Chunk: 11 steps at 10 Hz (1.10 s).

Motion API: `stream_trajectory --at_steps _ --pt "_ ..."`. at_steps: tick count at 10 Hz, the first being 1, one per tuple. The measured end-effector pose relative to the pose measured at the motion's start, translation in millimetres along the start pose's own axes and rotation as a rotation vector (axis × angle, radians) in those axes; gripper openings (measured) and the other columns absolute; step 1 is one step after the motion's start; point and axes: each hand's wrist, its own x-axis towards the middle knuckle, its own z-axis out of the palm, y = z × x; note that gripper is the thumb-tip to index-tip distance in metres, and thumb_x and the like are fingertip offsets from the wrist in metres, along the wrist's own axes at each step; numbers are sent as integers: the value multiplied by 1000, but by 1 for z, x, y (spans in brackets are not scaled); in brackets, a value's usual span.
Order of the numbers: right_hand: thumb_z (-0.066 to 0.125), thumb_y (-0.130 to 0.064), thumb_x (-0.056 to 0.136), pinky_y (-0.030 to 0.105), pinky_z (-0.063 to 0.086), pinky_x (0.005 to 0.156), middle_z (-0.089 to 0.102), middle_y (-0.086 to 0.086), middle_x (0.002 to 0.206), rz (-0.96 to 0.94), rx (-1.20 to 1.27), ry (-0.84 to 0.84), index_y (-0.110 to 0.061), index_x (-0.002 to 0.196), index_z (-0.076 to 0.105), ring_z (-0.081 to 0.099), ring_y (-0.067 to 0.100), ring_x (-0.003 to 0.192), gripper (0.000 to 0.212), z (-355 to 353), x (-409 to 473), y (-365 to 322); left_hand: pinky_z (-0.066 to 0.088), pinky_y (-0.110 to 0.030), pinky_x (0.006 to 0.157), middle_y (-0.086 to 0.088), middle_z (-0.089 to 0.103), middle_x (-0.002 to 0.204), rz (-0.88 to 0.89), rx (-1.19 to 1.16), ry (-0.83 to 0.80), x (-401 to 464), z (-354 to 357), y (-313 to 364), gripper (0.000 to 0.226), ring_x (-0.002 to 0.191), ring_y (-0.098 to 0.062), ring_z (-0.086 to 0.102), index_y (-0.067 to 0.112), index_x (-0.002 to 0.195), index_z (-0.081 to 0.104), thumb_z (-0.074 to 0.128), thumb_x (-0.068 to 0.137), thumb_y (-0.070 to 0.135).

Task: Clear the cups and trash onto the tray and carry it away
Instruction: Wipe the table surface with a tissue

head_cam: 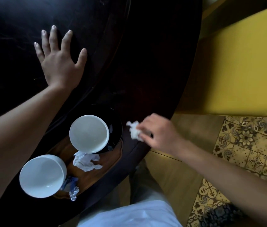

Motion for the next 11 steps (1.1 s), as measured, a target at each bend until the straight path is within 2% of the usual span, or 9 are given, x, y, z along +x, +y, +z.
stream_trajectory --at_steps 1,2,4,5,6,8,9,10,11 --pt "69 -33 89 37 47 78 63 1 97 -67 -71 -50 -19 105 72 57 20 91 21 14 -16 -1 -1 -54 126 -7 13 171 2 -9 2 0 1 -1 68 158 -31 3 32 157 32 34 98 66" --pt "66 -34 88 41 45 77 63 4 96 15 -196 63 -17 104 69 58 27 90 23 1 8 22 -1 -53 126 -7 14 171 2 -10 1 -1 1 -1 68 158 -30 3 32 157 32 34 98 66" --pt "64 -28 88 33 45 75 67 7 102 357 -168 390 -14 108 71 60 26 93 25 -55 57 74 -1 -53 126 -7 13 171 7 -9 -1 0 1 0 68 158 -31 3 32 157 32 34 98 66" --pt "61 -29 93 27 42 73 66 7 106 463 -158 431 -15 115 70 63 25 94 28 -57 63 90 -1 -53 126 -7 13 171 4 0 -1 0 1 -1 69 158 -31 3 32 157 31 33 98 66" --pt "64 -25 91 31 47 71 64 8 103 449 -131 384 -15 114 71 65 27 88 26 -36 57 73 -1 -53 126 -7 13 171 7 -2 0 1 0 0 68 158 -32 3 32 157 32 34 98 65" --pt "71 -22 88 32 54 69 60 0 100 213 -59 108 -20 111 70 63 19 85 23 1 18 9 -1 -53 126 -7 14 171 4 -12 4 2 1 1 68 158 -31 3 32 157 32 34 97 65" --pt "70 -23 88 28 49 70 63 0 101 257 -72 198 -21 110 71 64 19 86 23 -9 29 20 -1 -53 126 -7 14 171 2 -14 6 1 1 0 68 158 -31 4 32 157 32 34 97 65" --pt "64 -24 90 32 50 74 65 5 106 410 -108 375 -18 115 70 65 24 91 26 -33 48 54 0 -54 126 -7 14 170 2 -12 7 0 1 0 69 158 -31 4 32 157 33 35 97 65" --pt "62 -23 92 32 51 75 64 4 107 464 -108 380 -19 119 70 65 24 92 29 -34 49 66 0 -53 126 -7 15 170 3 -20 8 -1 0 0 69 158 -31 4 32 157 33 35 97 65"
